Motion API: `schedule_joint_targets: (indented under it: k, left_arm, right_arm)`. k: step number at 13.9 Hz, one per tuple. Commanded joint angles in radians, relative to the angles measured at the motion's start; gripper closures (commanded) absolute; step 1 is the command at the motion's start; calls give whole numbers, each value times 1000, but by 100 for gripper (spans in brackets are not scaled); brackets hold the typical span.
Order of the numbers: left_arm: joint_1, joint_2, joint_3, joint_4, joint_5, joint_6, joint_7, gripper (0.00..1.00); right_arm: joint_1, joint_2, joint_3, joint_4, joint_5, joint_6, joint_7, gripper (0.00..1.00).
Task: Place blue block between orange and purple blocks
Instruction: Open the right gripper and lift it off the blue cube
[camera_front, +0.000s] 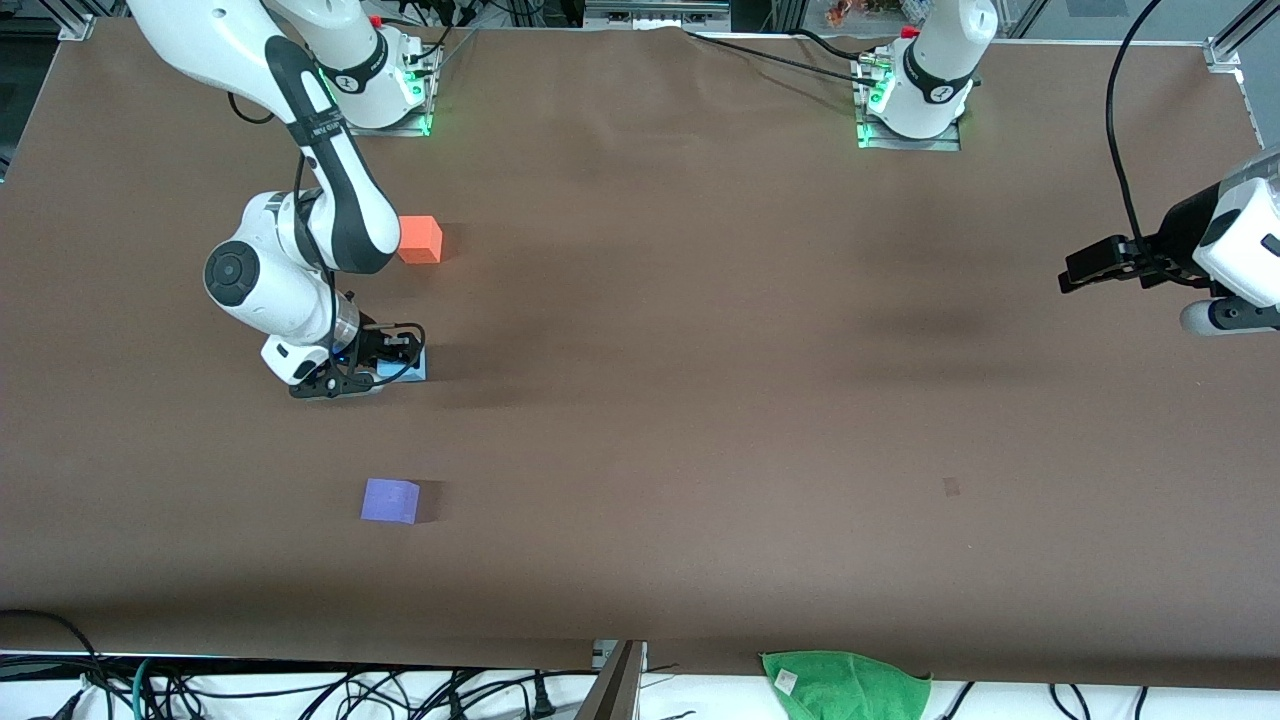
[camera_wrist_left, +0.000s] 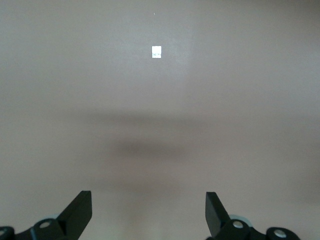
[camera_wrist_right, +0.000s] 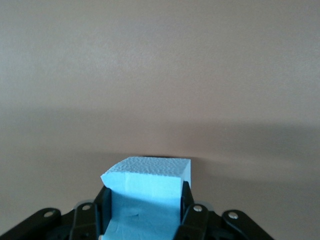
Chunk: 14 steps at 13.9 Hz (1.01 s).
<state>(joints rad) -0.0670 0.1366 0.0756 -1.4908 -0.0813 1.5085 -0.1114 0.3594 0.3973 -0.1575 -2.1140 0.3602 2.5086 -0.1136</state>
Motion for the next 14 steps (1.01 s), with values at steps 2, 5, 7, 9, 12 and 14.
schedule_joint_targets:
  k: [2, 5, 7, 9, 12, 14]
  left_arm:
    - [4, 3, 1, 12, -15, -16, 16, 0]
    - [6, 3, 1, 14, -17, -16, 16, 0]
    - [6, 3, 1, 14, -17, -14, 18, 0]
    - [6, 3, 3, 14, -23, -16, 18, 0]
    - [6, 6, 3, 14, -23, -14, 18, 0]
    - [7, 8, 3, 14, -24, -16, 19, 0]
  right_arm:
    - [4, 14, -2, -18, 68, 36, 17, 71]
    - [6, 21, -1, -18, 77, 36, 34, 67]
    - [4, 26, -1, -18, 79, 36, 34, 62]
    - [4, 26, -1, -18, 79, 33, 34, 45]
    - [4, 25, -2, -7, 79, 24, 23, 0]
    - [4, 14, -4, -3, 77, 19, 20, 0]
